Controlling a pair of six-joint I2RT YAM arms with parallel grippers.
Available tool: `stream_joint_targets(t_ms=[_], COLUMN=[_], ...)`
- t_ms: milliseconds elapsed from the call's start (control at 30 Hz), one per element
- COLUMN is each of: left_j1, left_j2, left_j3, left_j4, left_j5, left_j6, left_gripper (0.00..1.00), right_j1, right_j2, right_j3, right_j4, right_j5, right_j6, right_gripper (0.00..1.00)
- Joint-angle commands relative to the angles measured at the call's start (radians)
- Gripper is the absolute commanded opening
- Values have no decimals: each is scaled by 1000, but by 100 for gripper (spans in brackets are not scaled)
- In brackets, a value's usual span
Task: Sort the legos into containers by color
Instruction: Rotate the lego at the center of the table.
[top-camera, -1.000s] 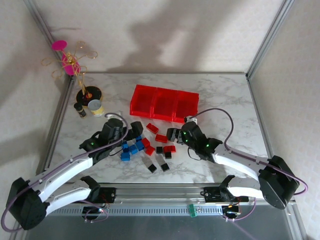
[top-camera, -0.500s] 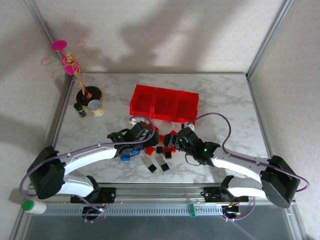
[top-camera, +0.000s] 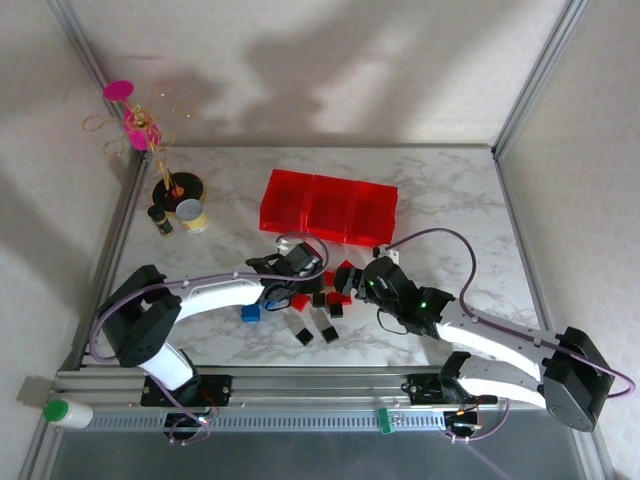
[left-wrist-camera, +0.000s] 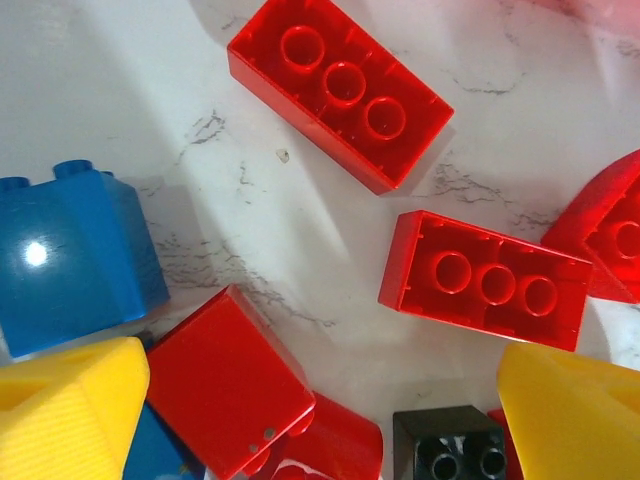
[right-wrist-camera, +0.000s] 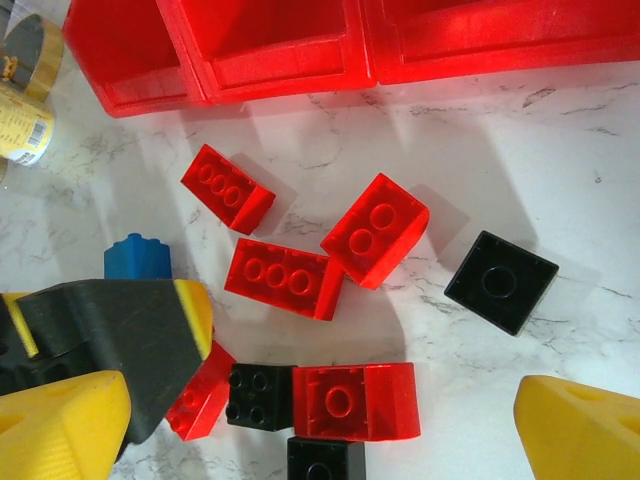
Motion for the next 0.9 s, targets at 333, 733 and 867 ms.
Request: stream_joint_targets(t_ms=[333,733,867], left_j1=[-63,-68,-69], left_j2=[90,56,99], left_j3=[148,80,93], left_j4=[-33,-85,-79], left_j5=[-58,-146,-140], left_j6=[0,-92,-91], left_gripper=[86,81,77], right_j1=[8,4,3], right_j2=[-101,-131,-114], right_j3=[-27,-13,2], right_j4=[-63,-29,-32], right_j5=[69,-16,-40], right_j6=[28,7,4], right_gripper=[99,99,99])
